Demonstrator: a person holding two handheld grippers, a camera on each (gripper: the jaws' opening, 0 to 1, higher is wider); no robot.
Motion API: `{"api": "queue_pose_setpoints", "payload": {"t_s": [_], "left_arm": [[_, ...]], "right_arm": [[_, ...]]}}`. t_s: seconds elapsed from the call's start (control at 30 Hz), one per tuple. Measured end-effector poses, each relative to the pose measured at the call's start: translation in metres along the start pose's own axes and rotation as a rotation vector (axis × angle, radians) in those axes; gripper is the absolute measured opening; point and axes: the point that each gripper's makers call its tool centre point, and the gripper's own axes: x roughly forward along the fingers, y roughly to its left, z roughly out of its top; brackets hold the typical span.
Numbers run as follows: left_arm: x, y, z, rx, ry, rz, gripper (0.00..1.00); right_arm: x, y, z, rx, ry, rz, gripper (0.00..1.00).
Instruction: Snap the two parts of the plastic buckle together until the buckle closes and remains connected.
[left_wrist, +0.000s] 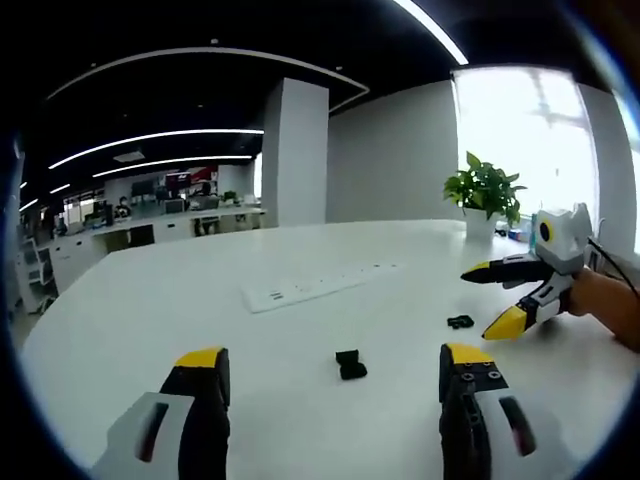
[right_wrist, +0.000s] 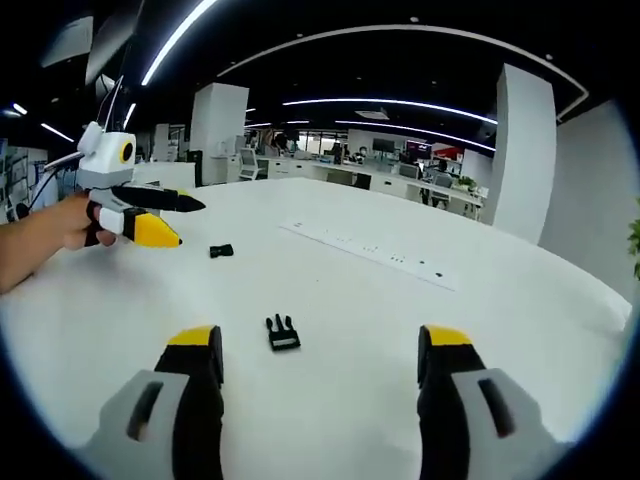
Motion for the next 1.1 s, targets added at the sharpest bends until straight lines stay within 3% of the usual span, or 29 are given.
{"api": "queue_pose_setpoints", "payload": {"t_s": [0.43,0.5,0.57,0.7,1.1], "left_arm": [[0.017,0.003,0.005,0.017,0.010,-0.009,0.87],[0.019,0.005,0.005,0.016,0.010,-0.013,0.88],[0.024,0.010,0.009,0.015,0.006,-0.011,0.87],[0.027,0.010,0.009,0.002,0.012,-0.032,0.86],[0.021,-0.001,0.005,0.026,0.033,-0.034,0.78]], "right_arm": [[0.014,-0.003,0.004,-0.025,0.009,0.008,0.77],[0.020,0.001,0.007,-0.034,0.002,0.041,0.77],[0.025,0.005,0.013,0.012,-0.015,0.076,0.77],[0.029,0.006,0.018,0.002,-0.018,0.088,0.74],[0.012,0.011,0.012,-0.003,-0.013,0.117,0.71]]}}
